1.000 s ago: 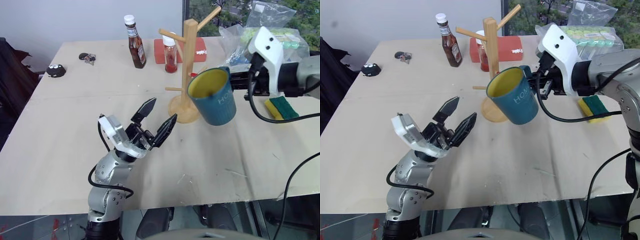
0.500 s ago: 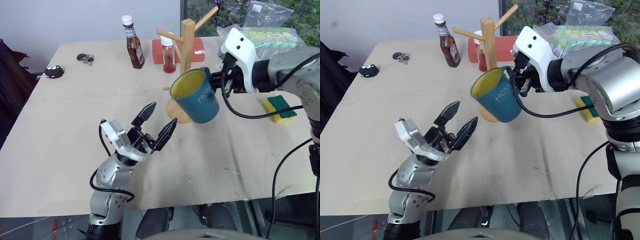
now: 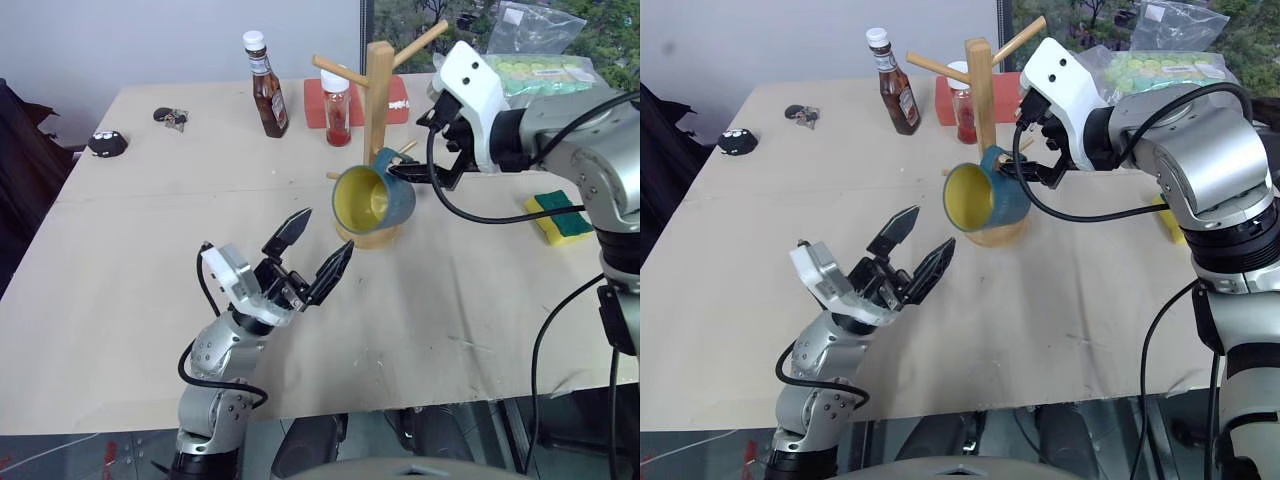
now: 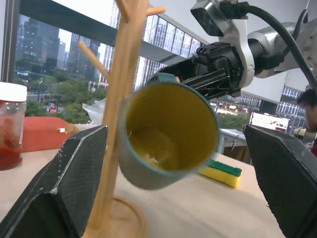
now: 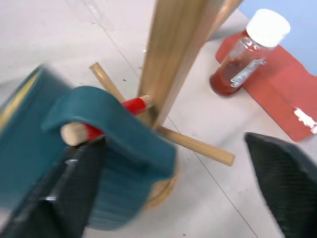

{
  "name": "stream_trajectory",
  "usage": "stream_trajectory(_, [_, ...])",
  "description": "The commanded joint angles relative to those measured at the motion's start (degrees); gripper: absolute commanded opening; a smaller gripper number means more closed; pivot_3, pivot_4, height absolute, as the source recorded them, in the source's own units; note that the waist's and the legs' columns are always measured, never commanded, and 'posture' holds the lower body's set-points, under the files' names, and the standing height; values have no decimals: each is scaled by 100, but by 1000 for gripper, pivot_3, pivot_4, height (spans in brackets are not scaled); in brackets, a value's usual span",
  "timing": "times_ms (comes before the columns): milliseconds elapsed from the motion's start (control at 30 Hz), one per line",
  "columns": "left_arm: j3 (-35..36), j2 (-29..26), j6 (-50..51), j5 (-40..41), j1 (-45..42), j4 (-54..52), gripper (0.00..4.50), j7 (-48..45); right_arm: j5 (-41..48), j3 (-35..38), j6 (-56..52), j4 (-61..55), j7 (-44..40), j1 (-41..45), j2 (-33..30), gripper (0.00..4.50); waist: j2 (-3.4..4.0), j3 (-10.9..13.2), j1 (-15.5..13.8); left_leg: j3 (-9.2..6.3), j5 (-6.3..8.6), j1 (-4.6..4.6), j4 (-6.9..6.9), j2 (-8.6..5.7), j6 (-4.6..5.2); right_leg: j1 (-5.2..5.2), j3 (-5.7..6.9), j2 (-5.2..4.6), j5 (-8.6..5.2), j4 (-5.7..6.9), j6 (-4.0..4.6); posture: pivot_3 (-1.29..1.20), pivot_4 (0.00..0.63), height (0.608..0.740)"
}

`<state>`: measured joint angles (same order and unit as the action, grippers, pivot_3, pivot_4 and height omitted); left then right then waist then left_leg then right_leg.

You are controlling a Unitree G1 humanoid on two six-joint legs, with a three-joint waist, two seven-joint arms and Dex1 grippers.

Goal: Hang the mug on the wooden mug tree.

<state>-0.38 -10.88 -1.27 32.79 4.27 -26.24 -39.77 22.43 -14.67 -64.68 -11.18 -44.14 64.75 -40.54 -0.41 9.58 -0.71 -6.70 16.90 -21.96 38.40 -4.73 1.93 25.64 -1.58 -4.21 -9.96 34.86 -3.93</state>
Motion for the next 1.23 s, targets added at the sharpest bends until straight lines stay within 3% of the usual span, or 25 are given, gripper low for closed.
stream_trajectory(33, [45, -102, -65, 44, 71, -213, 4500, -16, 34, 544, -62, -93, 53, -147, -226, 4360, -2, -1, -21, 0, 0, 0, 0, 0, 0, 0, 0, 0, 0, 0, 0, 0, 150, 737])
stream_trajectory(233, [60, -302, -9, 74, 189, -272, 4500, -35, 210, 1304, -430, -414, 343, -795, -352, 4360, -3, -2, -9, 3, 0, 0, 0, 0, 0, -1, -2, -1, 0, 1, 0, 0, 150, 737])
stream_trajectory(400, [69, -607, 184, -90, 324, -294, 4500, 29, 773, 2470, -718, -1102, 559, -2014, -22, 4360, -7, -8, -9, 3, 0, 2, -2, 2, 0, 0, -3, 1, 0, 3, 0, 0, 150, 737])
stream_trajectory(600, [-3, -1175, 1057, -431, 780, -407, 4500, 397, 977, 3778, 1138, -1636, 314, -5164, 829, 4360, -40, -41, -58, -6, 0, 7, -4, 0, 1, -9, 4, 2, 1, 5, -1, 0, 150, 737])
stream_trajectory(667, [-76, -1321, 1146, -696, 829, -385, 4500, 469, 819, 3674, 2004, -1606, -150, -6067, 849, 4360, -27, -45, -87, -7, 0, 7, -3, -4, 2, -10, 4, 1, 1, 9, -1, 0, 150, 737])
stream_trajectory(800, [-166, -1388, 1269, -1004, 931, -308, 4500, 637, 575, 3506, 3311, -1388, -341, -6989, 1184, 4360, -4, -49, 51, 33, -1, 31, -1, -1, 2, -17, -39, 10, 15, 11, -7, 0, 150, 737])
stream_trajectory(900, [-197, -1450, 1157, -1183, 1088, -150, 4500, 555, 344, 3304, 4254, -1093, -550, -7492, 1414, 4360, -3, -45, 126, 40, 15, 137, -10, 18, 25, -112, -41, 22, 5, 5, -21, 0, 150, 737])
stream_trajectory(1033, [-170, -1451, 1086, -1238, 1273, -2, 4500, 475, 129, 3232, 5218, -662, -454, -7648, 1684, 4360, -2, -36, 153, 43, 18, 220, -11, 45, 25, -200, -23, 27, -20, 0, -13, 0, 150, 737])
stream_trajectory(1233, [-147, -1469, 978, -1446, 1223, 177, 4500, 471, 89, 3120, 5978, -212, -516, -7685, 1766, 4360, -3, -37, 134, 45, 17, 218, -11, 48, 24, -192, -3, 20, -7, 0, -31, 0, 150, 737])
